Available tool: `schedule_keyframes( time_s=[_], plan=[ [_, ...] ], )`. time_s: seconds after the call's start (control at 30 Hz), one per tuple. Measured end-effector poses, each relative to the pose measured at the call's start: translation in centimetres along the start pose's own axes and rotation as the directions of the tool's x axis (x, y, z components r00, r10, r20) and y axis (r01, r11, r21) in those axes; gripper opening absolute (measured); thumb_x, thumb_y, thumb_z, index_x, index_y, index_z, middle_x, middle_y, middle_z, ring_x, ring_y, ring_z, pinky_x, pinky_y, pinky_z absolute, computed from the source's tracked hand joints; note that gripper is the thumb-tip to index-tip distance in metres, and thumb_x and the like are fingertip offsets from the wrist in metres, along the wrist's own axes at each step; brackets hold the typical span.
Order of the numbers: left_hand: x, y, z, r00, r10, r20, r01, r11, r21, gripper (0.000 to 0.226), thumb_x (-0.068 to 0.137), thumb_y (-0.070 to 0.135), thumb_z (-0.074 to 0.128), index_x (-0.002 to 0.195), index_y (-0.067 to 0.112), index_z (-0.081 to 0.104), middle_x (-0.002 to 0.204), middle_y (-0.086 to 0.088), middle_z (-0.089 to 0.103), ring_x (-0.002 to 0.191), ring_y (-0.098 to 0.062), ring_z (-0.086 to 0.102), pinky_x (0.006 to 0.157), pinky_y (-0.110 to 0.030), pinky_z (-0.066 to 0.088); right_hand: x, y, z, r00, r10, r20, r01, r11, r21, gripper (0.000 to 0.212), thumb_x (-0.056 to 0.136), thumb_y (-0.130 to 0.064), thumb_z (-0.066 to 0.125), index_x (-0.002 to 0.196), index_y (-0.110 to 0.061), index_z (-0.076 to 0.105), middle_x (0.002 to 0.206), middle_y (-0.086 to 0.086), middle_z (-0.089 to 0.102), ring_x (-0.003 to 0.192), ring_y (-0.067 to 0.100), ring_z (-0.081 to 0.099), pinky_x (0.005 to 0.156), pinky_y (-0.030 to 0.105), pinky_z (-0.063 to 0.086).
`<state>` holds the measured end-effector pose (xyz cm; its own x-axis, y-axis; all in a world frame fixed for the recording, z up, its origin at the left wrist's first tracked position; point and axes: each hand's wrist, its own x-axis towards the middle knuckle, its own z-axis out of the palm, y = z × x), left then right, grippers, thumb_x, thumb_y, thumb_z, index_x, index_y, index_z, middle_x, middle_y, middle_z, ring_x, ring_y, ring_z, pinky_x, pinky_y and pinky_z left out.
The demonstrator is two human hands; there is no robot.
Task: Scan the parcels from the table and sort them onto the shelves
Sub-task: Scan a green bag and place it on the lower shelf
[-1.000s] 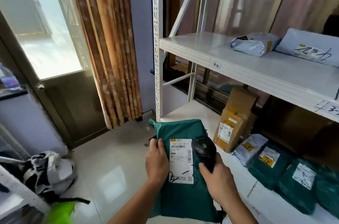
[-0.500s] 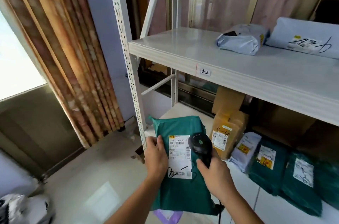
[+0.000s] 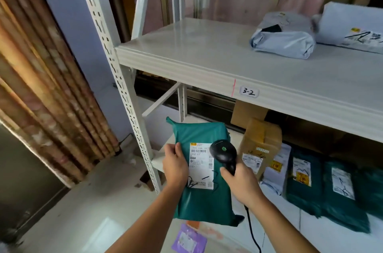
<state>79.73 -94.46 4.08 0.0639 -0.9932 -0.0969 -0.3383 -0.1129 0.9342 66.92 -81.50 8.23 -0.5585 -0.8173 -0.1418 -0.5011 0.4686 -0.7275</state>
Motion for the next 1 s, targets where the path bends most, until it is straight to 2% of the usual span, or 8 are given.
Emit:
schedule_keyframes(
  time_s=[0.13, 0.27, 0.37, 0.43, 0.53, 0.73, 0.83, 1.0],
  plan=[
    [4.5, 0.2, 0.1, 0.996, 0.019, 0.089, -0.018, 1.0, -0.013, 0.026, 0.109, 0.037, 0.045, 0.099, 0.014, 0.053, 0.086, 0.005, 0.06, 0.079, -0.015, 0.056, 0.077, -0.034, 0.041, 2.6, -1.7, 2.1, 0.997, 0.064, -0.053, -0.063, 0.998, 0.015, 0.028, 0.096, -0.03, 0.063, 0.12, -0.018, 0.052, 0.095, 0.0, 0.062, 0.085, 0.02, 0.057, 0.07, 0.028, 0.042],
    [8.6, 0.1, 0.3, 0.983, 0.05, 0.174, -0.041, 0.998, -0.055, 0.021, 0.107, 0.031, 0.054, 0.095, 0.015, 0.059, 0.088, 0.003, 0.065, 0.077, -0.006, 0.056, 0.076, -0.032, 0.041, 4.9, -2.7, 4.1, 0.983, 0.151, -0.107, -0.141, 0.986, 0.09, 0.028, 0.096, -0.026, 0.064, 0.12, -0.014, 0.056, 0.083, -0.005, 0.061, 0.076, 0.014, 0.059, 0.058, 0.024, 0.041],
    [11.1, -0.2, 1.0, 0.963, 0.019, 0.27, -0.005, 0.999, -0.052, 0.019, 0.102, 0.032, 0.064, 0.102, 0.013, 0.061, 0.094, 0.003, 0.066, 0.082, -0.01, 0.061, 0.078, -0.033, 0.046, 6.5, -2.6, 5.8, 0.972, 0.194, -0.133, -0.178, 0.976, 0.123, 0.026, 0.097, -0.025, 0.064, 0.118, -0.011, 0.058, 0.075, -0.012, 0.054, 0.069, 0.002, 0.052, 0.054, 0.015, 0.034],
    [12.2, -0.4, 1.6, 0.954, -0.013, 0.3, 0.024, 0.999, -0.032, 0.021, 0.1, 0.031, 0.066, 0.101, 0.011, 0.059, 0.092, 0.001, 0.066, 0.083, -0.015, 0.062, 0.074, -0.033, 0.046, 7.4, -2.4, 6.8, 0.964, 0.219, -0.152, -0.196, 0.969, 0.152, 0.026, 0.097, -0.023, 0.064, 0.119, -0.01, 0.058, 0.075, -0.014, 0.052, 0.073, 0.009, 0.054, 0.055, 0.014, 0.033],
    [13.6, -1.0, 2.8, 0.949, -0.056, 0.311, 0.069, 0.997, -0.03, 0.024, 0.101, 0.029, 0.065, 0.097, 0.007, 0.058, 0.086, -0.004, 0.064, 0.072, -0.015, 0.057, 0.059, -0.029, 0.041, 8.7, -1.9, 7.9, 0.953, 0.26, -0.159, -0.226, 0.953, 0.201, 0.028, 0.097, -0.023, 0.065, 0.121, -0.01, 0.058, 0.087, -0.004, 0.06, 0.09, 0.021, 0.057, 0.066, 0.025, 0.038],
    [15.6, -1.8, 5.5, 0.931, -0.155, 0.331, 0.181, 0.982, -0.05, 0.021, 0.097, 0.024, 0.071, 0.085, 0.012, 0.058, 0.085, -0.007, 0.066, 0.073, -0.022, 0.056, 0.063, -0.034, 0.044, 11.6, 0.3, 8.8, 0.937, 0.314, -0.153, -0.278, 0.935, 0.22, 0.033, 0.097, -0.023, 0.065, 0.125, -0.01, 0.057, 0.099, 0.004, 0.06, 0.093, 0.023, 0.057, 0.078, 0.026, 0.038],
    [16.0, -2.1, 6.6, 0.934, -0.15, 0.324, 0.163, 0.987, -0.012, 0.017, 0.093, 0.02, 0.075, 0.088, 0.008, 0.065, 0.088, -0.007, 0.069, 0.072, -0.021, 0.058, 0.06, -0.031, 0.044, 12.6, 1.1, 8.9, 0.929, 0.338, -0.151, -0.301, 0.927, 0.222, 0.038, 0.096, -0.021, 0.067, 0.13, -0.011, 0.055, 0.105, 0.007, 0.063, 0.103, 0.033, 0.063, 0.08, 0.028, 0.041],
    [16.2, -3.0, 7.5, 0.937, -0.142, 0.32, 0.145, 0.989, 0.014, 0.013, 0.092, 0.014, 0.075, 0.085, 0.006, 0.068, 0.086, -0.008, 0.07, 0.071, -0.021, 0.058, 0.059, -0.03, 0.045, 14.2, 3.2, 9.8, 0.927, 0.336, -0.164, -0.306, 0.934, 0.186, 0.047, 0.09, -0.026, 0.07, 0.134, -0.02, 0.054, 0.117, 0.014, 0.063, 0.108, 0.033, 0.063, 0.094, 0.037, 0.051]
  ],
)
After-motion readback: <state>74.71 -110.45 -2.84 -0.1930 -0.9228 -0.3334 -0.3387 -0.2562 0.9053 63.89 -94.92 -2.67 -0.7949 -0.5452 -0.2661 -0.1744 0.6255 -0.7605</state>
